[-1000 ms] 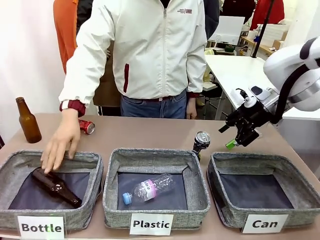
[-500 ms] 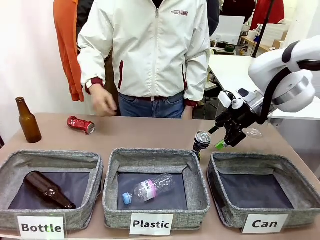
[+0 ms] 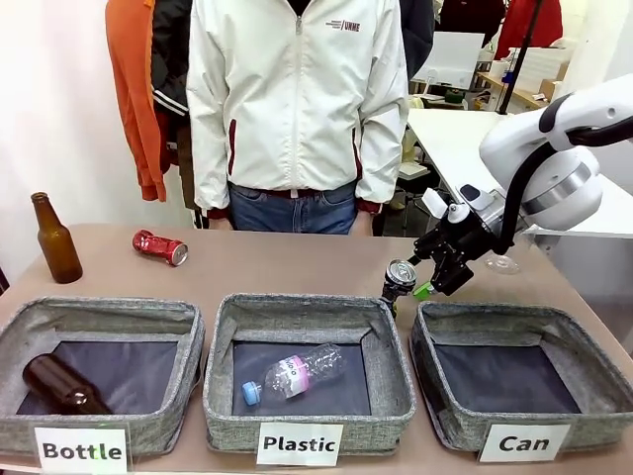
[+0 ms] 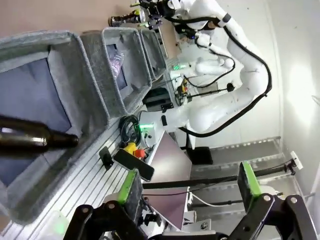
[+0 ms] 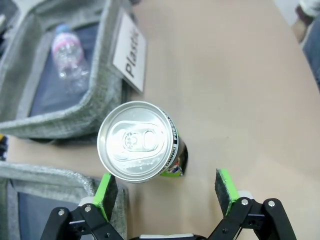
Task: Sort the can waste into the basket.
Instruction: Pick up the can waste from the table and place it in the right Fabric basket.
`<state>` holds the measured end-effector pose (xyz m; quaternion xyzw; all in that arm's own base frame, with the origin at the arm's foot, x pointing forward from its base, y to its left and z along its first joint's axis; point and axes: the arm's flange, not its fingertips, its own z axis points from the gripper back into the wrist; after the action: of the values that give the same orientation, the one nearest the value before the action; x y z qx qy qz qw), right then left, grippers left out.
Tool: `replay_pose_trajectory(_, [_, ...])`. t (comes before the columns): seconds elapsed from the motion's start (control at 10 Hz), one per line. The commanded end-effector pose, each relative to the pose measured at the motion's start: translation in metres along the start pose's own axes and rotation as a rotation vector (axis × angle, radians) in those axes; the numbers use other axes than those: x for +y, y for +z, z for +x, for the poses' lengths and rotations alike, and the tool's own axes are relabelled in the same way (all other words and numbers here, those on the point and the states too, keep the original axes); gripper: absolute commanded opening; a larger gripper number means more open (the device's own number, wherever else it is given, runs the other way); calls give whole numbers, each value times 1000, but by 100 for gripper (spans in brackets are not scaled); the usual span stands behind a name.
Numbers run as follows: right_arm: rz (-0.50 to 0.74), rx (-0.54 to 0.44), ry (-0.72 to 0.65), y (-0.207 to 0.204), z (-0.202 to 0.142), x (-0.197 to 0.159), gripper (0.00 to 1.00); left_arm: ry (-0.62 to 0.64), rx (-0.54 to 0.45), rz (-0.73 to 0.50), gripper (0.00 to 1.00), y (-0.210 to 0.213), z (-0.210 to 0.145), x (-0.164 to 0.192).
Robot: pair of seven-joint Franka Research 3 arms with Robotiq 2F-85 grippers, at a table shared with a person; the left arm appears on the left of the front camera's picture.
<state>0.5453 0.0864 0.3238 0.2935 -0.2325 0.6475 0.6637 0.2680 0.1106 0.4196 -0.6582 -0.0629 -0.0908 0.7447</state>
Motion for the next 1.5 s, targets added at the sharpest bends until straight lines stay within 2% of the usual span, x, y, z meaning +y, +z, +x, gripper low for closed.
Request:
replay_pose_trajectory(0.0, [10,-48,29,-2,-2,-8,100,-64,-6,50,100,-14,14,13])
replay_pose_trajectory(0.1, [27,-46,39,-7,-1,-10,100,0,0,0,100,0,0,0])
replay_pose_trajectory(0.4, [64,-84,32,-23,-6,-18,100,0,0,0,100,0,0,0])
replay_pose_trajectory(1.0, [157,-248,38,-47,-9,-19,100,0,0,0,100,0,0,0])
replay_pose_trajectory(1.1, [163,-252,40,-47,-9,-20,43,0,0,0,100,0,0,0])
replay_pose_trajectory(1.2, [174,-269,40,-47,-9,-20,43,0,0,0,100,0,0,0])
replay_pose_trajectory(1.3, [174,-263,34,-48,-9,-20,0,0,0,0,100,0,0,0])
replay_pose_trajectory(1.4, [180,-266,33,-48,-9,-20,37,0,0,0,100,0,0,0])
